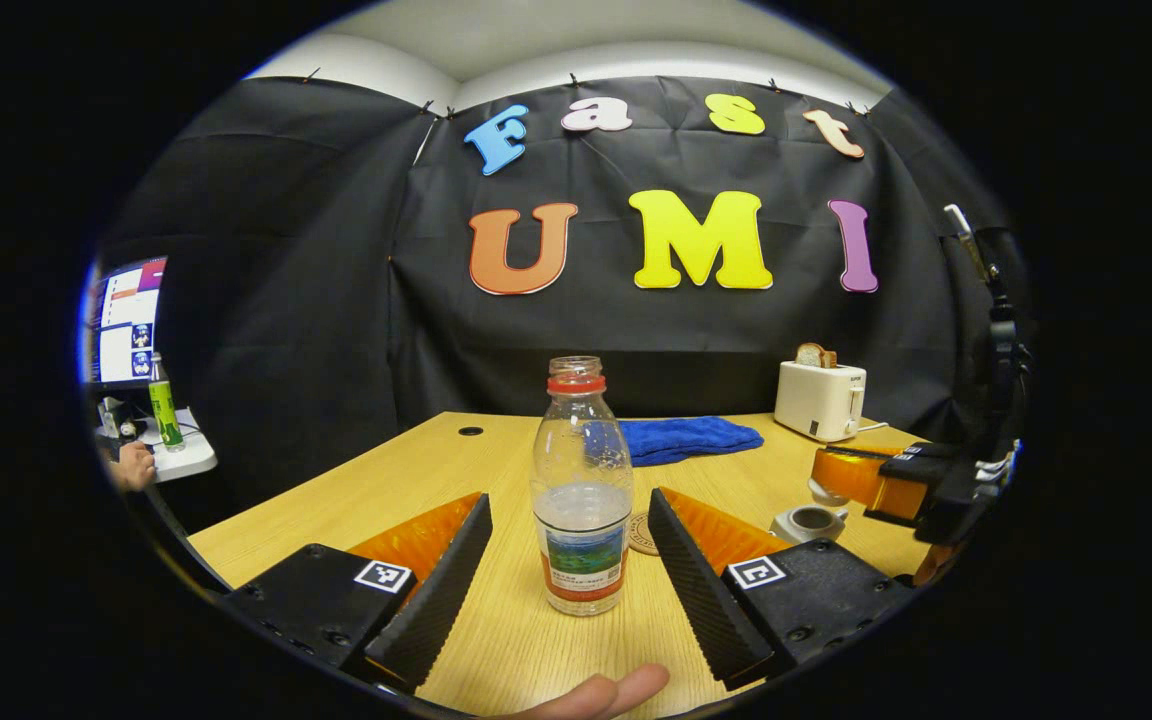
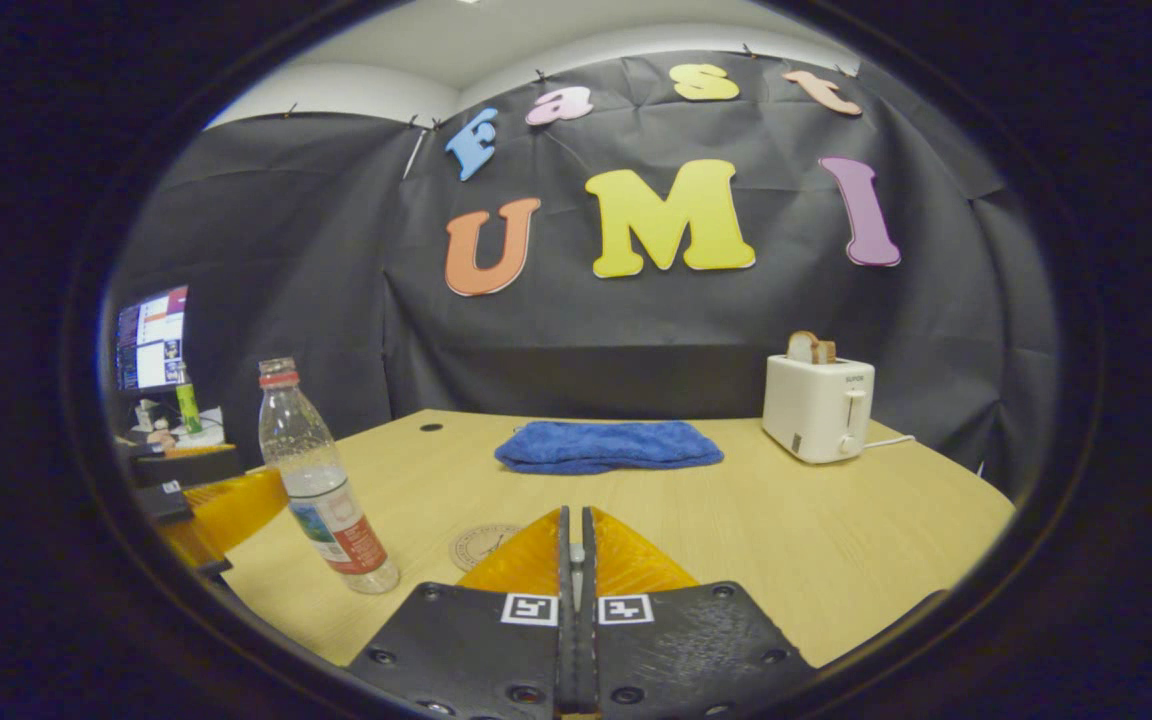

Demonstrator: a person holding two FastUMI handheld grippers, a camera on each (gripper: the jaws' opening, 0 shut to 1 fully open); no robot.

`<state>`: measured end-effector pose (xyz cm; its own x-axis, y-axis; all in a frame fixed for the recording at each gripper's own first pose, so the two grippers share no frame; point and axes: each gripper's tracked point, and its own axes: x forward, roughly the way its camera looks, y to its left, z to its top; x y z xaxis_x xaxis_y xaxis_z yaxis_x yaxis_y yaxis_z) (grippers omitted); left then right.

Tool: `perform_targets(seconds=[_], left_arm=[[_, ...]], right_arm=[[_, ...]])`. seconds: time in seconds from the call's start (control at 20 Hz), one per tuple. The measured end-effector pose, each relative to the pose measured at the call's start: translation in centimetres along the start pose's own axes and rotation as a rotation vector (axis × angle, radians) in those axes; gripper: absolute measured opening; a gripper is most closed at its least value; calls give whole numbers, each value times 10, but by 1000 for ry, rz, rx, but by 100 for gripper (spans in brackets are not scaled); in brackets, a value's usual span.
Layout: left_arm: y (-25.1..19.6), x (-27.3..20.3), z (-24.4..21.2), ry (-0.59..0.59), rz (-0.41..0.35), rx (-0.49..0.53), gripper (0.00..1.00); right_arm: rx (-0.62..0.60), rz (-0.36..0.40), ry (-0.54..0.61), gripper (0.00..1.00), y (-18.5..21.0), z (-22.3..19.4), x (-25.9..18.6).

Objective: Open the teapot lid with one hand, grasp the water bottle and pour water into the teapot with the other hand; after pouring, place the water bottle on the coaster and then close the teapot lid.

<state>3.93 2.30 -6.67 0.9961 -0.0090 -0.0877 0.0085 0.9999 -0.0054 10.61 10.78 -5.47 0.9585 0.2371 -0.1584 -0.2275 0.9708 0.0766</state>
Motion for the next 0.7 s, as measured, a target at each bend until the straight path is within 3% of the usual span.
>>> perform_targets(seconds=[0.4,0.7], left_arm=[[-7,30,-26,5,-41,104,99],[-6,44,-25,14,-19,66,98]], right_arm=[[-8,-23,-34,0,-20,3,-17],[-22,-78,-38,0,-43,0,-21]])
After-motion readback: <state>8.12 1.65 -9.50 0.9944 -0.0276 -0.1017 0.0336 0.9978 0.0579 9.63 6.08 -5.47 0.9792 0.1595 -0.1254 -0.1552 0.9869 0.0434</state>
